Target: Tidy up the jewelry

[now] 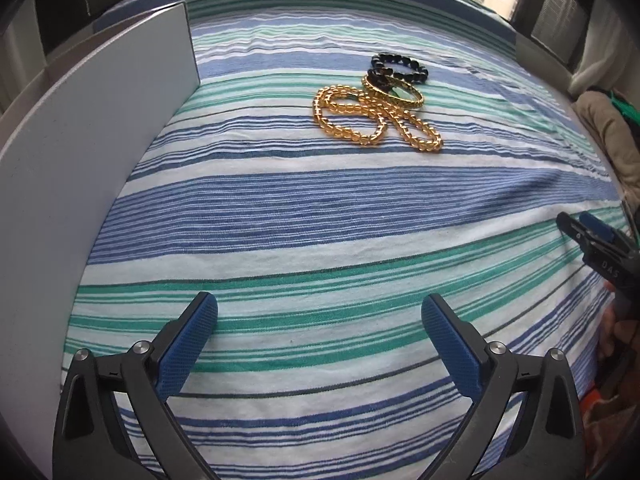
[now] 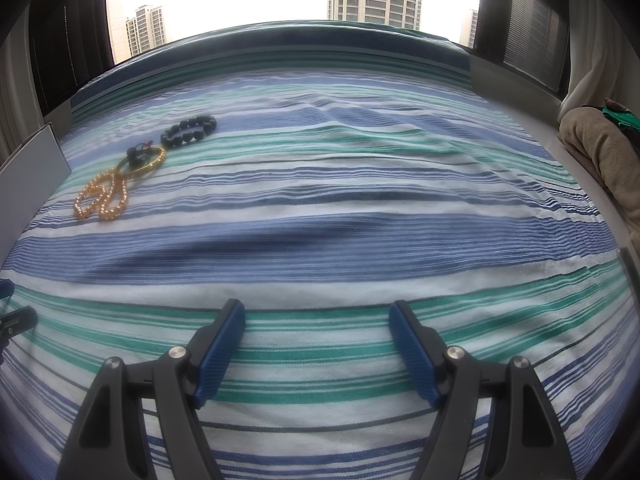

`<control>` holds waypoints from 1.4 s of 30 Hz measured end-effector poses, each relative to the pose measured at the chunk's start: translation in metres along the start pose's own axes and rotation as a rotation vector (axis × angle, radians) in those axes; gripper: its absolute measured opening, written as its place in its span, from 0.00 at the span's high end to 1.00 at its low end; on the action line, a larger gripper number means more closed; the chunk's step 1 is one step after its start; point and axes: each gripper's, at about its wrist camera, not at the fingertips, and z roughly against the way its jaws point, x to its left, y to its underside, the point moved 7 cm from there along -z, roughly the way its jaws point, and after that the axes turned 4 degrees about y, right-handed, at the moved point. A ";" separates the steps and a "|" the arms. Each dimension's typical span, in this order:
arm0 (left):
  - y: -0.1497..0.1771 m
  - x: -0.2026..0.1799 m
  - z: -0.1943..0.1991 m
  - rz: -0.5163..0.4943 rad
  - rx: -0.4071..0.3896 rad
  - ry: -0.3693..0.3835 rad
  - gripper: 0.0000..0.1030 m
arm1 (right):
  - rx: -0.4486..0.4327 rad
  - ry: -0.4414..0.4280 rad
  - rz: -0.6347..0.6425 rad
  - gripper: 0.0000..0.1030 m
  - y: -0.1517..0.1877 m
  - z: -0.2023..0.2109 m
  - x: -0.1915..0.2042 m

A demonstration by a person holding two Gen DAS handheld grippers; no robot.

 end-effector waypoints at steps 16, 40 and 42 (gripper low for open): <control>-0.128 -0.048 -0.040 -0.061 0.035 -0.027 0.01 | 0.001 0.000 0.000 0.26 0.000 0.000 0.000; -0.142 -0.018 -0.097 0.085 0.101 -0.004 0.01 | 0.002 -0.001 -0.001 0.26 0.000 0.001 0.001; -0.145 -0.021 -0.098 0.093 0.099 0.027 0.01 | 0.002 -0.001 -0.001 0.26 0.000 0.001 0.001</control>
